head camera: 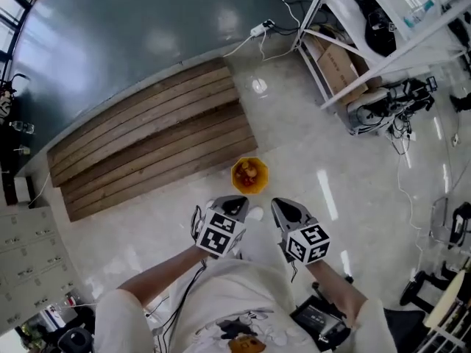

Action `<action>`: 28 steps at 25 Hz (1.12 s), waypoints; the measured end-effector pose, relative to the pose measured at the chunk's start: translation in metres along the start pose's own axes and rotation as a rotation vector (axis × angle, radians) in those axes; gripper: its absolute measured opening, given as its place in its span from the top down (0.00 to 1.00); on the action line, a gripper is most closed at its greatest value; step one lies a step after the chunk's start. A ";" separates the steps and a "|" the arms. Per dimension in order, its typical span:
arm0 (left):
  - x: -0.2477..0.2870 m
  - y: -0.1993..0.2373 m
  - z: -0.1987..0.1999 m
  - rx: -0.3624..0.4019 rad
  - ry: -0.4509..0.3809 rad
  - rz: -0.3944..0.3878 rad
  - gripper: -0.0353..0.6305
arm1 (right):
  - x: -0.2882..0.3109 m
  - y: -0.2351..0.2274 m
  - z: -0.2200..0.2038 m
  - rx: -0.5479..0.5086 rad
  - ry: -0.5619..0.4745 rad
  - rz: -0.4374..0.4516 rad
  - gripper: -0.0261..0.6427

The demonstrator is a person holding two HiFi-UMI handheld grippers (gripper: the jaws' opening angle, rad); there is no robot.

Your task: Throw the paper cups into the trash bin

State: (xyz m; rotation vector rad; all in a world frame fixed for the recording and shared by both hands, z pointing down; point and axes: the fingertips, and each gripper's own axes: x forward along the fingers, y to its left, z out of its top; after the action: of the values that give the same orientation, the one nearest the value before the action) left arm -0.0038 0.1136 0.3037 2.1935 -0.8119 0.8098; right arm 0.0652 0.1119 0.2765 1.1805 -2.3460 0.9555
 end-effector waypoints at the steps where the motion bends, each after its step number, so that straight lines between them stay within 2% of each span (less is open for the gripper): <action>1: -0.014 -0.005 0.009 0.000 -0.026 0.001 0.94 | -0.012 0.007 0.017 -0.006 -0.037 -0.001 0.95; 6: -0.085 -0.013 0.061 -0.065 -0.207 0.032 0.94 | -0.053 0.043 0.084 -0.045 -0.216 0.007 0.95; 9: -0.117 -0.027 0.079 -0.049 -0.284 0.038 0.94 | -0.071 0.060 0.101 -0.057 -0.287 -0.006 0.95; 13: -0.141 -0.049 0.092 -0.036 -0.347 0.011 0.94 | -0.092 0.070 0.112 -0.035 -0.354 -0.025 0.95; 21: -0.158 -0.084 0.099 0.044 -0.394 -0.029 0.94 | -0.132 0.085 0.101 -0.055 -0.405 -0.117 0.95; 28: -0.155 -0.095 0.093 0.054 -0.375 -0.060 0.94 | -0.127 0.093 0.077 -0.020 -0.380 -0.119 0.95</action>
State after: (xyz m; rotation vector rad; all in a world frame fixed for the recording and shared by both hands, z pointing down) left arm -0.0017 0.1506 0.1024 2.4437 -0.9040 0.3973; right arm 0.0655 0.1707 0.1110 1.5920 -2.5228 0.7159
